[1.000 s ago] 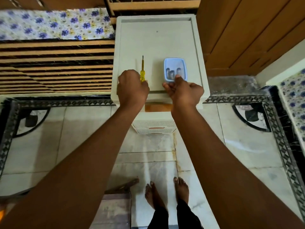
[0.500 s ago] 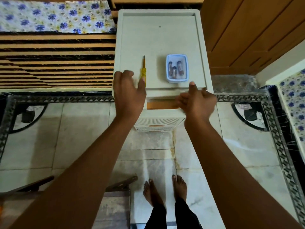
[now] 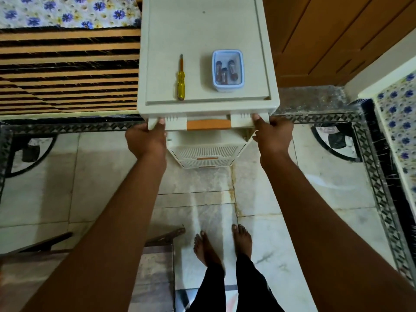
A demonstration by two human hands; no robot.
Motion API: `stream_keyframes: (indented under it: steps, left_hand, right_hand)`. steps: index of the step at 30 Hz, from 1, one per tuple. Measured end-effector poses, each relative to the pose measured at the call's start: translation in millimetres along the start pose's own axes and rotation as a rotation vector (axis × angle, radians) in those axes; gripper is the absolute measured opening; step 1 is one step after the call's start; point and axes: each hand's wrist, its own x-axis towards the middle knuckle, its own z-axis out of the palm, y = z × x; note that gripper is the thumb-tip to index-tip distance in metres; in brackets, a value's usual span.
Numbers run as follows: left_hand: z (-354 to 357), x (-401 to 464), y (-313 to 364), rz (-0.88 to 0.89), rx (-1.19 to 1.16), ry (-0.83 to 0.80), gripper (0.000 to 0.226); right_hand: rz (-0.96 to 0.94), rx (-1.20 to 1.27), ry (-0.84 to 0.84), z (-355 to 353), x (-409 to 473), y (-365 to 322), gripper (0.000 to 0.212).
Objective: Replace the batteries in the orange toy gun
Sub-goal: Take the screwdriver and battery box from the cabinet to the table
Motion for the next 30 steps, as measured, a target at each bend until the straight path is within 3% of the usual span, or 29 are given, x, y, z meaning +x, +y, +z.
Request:
stream_keyframes:
  steps: [4,7,12,17,22,26,30]
  left_hand:
    - [-13.2,-12.2,-10.3,-0.110,-0.133,-0.022,0.019]
    - [-40.3,-43.1,-50.2,-0.106,-0.085,0.015,0.027]
    - [-81.9,-80.9,-106.8,-0.183,0.088,0.031,0.036]
    - [-71.0,-90.0,-70.4,0.253,0.481,0.068,0.062]
    - [-33.5,-68.1,-24.2,0.816,0.651,-0.012,0.070]
    - [-7.0,-38.0,-9.6,1.003,0.864,-0.098,0.074]
    - [0.4,-17.6,-15.3,1.091,0.918,-0.080,0.069]
  right_hand:
    - [0.064,0.029,-0.019,-12.5,-30.2,-5.4,0.017]
    - [0.109,0.034,0.022,-33.3,-65.4,13.2,0.007]
    - [0.176,-0.013,0.019,-67.7,-100.8,66.3,0.007]
    - [0.197,-0.059,-0.011,-62.8,-102.0,108.6,0.013]
    - [0.170,-0.182,-0.030,-38.9,-74.0,134.3,0.018]
    - [0.242,-0.172,-0.036,-19.9,-41.8,148.1,0.020]
    - [0.426,0.168,-0.066,5.7,-13.4,140.7,0.013]
